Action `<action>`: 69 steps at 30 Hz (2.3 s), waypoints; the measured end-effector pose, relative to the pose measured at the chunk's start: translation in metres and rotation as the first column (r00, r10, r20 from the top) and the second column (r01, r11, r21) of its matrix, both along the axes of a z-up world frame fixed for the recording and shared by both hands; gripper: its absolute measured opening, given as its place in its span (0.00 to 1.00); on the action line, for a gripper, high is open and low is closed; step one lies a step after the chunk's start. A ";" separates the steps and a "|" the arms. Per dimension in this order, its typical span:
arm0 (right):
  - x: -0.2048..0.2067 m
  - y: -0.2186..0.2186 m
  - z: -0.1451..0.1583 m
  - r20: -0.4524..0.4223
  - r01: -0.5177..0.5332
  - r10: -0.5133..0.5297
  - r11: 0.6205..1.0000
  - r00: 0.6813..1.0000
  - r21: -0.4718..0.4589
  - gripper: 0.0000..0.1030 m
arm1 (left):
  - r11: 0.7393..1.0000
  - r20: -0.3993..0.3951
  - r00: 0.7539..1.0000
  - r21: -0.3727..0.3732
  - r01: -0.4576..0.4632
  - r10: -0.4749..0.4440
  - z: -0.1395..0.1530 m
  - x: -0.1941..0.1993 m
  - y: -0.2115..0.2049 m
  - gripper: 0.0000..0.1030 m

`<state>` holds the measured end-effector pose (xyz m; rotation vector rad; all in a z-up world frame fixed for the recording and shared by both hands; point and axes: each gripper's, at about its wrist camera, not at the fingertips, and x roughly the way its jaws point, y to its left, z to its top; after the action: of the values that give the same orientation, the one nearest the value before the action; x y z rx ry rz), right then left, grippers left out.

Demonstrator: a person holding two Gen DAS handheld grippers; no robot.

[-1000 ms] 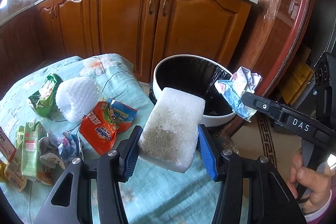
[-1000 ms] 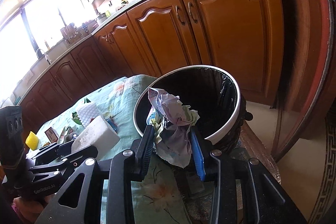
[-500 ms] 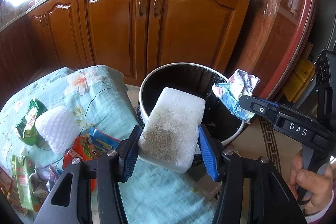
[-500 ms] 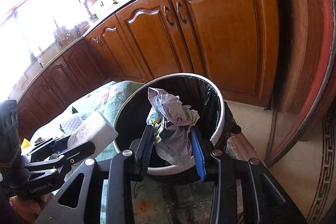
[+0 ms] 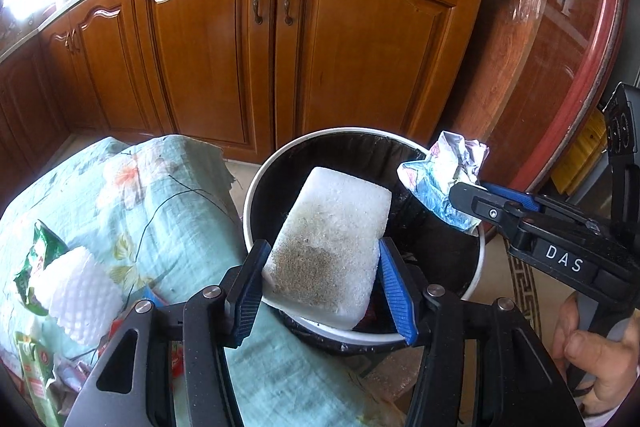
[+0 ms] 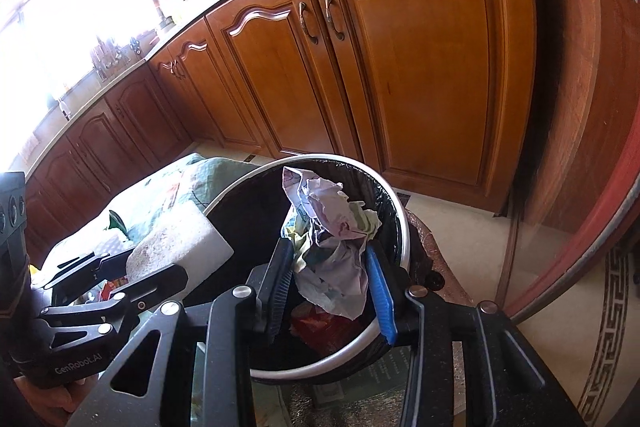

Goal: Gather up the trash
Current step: 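Open the left tool into the bin while the right tool opens, dropping the paper, then move both open tools back over the remaining trash, then grasp the green juice carton with the left tool while the right tool grasps the red snack bag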

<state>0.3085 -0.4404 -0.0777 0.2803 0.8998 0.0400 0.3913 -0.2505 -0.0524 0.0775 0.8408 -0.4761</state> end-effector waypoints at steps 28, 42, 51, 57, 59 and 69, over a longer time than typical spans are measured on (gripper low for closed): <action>-0.051 0.041 0.005 0.062 -0.021 0.014 0.992 0.998 0.121 0.87 | 0.991 0.053 0.990 -0.047 -0.129 0.132 -0.002 -0.100 0.093 0.80; -0.080 0.119 -0.003 0.047 -0.121 0.115 0.977 0.992 0.175 0.87 | 0.964 0.062 0.964 -0.072 -0.255 0.260 0.013 -0.169 0.180 0.80; -0.076 0.166 -0.008 0.033 -0.179 0.176 0.968 0.984 0.174 0.87 | 0.939 0.040 0.941 -0.095 -0.330 0.335 0.013 -0.181 0.220 0.80; -0.067 0.186 -0.011 0.025 -0.212 0.210 0.965 0.977 0.153 0.87 | 0.928 0.029 0.932 -0.103 -0.357 0.361 0.011 -0.177 0.232 0.80; -0.063 0.191 -0.010 0.028 -0.220 0.219 0.964 0.975 0.146 0.87 | 0.926 0.026 0.930 -0.101 -0.363 0.367 0.009 -0.173 0.234 0.80; -0.032 0.210 -0.013 0.037 -0.262 0.260 0.962 0.965 0.077 0.80 | 0.920 0.011 0.921 -0.058 -0.388 0.389 0.004 -0.138 0.241 0.79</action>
<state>0.2763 -0.2300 -0.0902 0.2350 0.9052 0.3248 0.2532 -0.0096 -0.0486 -0.1338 0.7962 -0.1220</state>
